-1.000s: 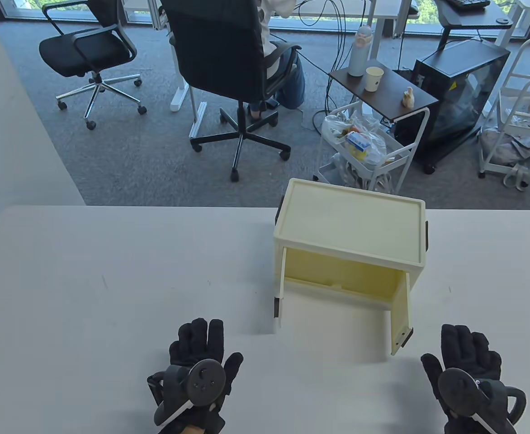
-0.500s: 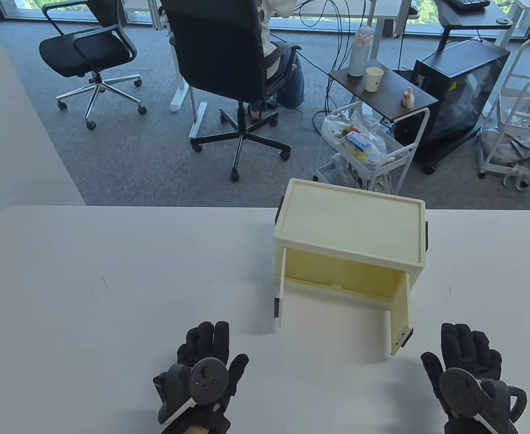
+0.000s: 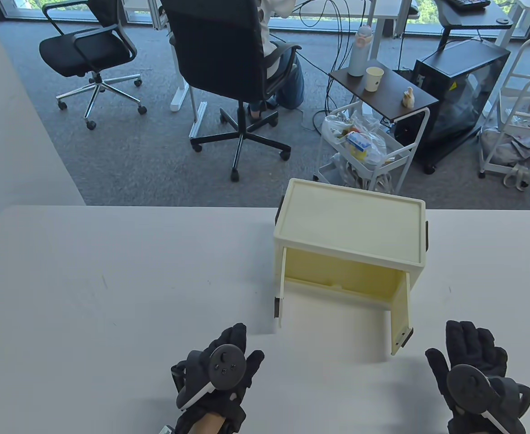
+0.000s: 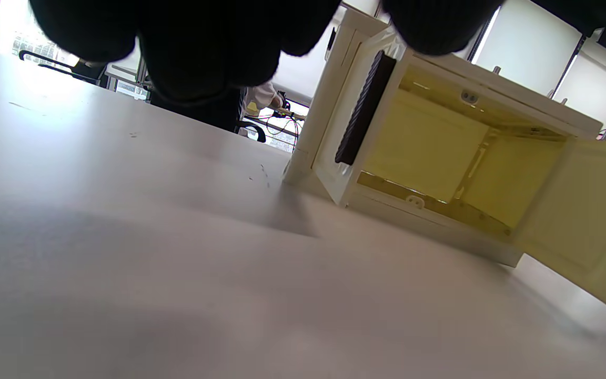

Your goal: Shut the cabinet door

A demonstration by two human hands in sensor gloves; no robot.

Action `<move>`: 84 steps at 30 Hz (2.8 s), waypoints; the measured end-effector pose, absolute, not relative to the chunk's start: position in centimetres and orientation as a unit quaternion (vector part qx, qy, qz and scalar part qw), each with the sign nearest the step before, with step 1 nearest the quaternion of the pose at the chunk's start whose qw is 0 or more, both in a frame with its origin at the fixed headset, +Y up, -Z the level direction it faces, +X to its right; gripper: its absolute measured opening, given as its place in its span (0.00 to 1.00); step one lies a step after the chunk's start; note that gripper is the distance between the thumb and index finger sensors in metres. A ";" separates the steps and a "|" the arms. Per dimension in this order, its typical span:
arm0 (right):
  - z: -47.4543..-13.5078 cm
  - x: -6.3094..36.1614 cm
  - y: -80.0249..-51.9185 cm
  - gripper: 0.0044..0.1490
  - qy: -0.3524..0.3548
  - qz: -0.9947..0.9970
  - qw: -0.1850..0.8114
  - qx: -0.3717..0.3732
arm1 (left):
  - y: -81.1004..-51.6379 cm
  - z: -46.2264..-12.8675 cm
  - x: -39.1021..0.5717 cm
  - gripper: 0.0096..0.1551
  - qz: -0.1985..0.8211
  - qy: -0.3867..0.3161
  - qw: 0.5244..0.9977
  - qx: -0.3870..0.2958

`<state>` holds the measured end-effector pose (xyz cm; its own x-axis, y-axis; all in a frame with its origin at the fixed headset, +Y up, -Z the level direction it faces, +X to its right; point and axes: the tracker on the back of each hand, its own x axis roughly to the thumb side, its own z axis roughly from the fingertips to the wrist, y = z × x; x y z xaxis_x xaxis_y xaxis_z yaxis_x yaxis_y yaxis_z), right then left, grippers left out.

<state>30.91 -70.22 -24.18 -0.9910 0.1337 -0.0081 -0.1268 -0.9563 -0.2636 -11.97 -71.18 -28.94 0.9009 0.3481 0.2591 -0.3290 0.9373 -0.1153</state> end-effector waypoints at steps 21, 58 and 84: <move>-23.8 31.4 -69.5 0.46 -0.152 0.982 0.112 -0.004 | -70.9 -36.8 -8.7 0.32 0.163 -0.123 0.978 -0.047; -24.3 31.5 -69.4 0.47 -0.135 0.983 0.121 -0.010 | -72.1 -40.7 -0.4 0.29 0.178 -0.150 0.967 -0.102; -24.9 30.6 -69.7 0.48 -0.125 0.983 0.134 -0.005 | -72.5 -43.0 3.1 0.33 0.194 -0.138 0.966 -0.105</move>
<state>30.63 -69.66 -24.90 -0.9643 0.2639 0.0235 -0.2614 -0.9333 -0.2464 3.06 -72.54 -42.99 0.8869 0.4031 0.2258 -0.3450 0.9029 -0.2565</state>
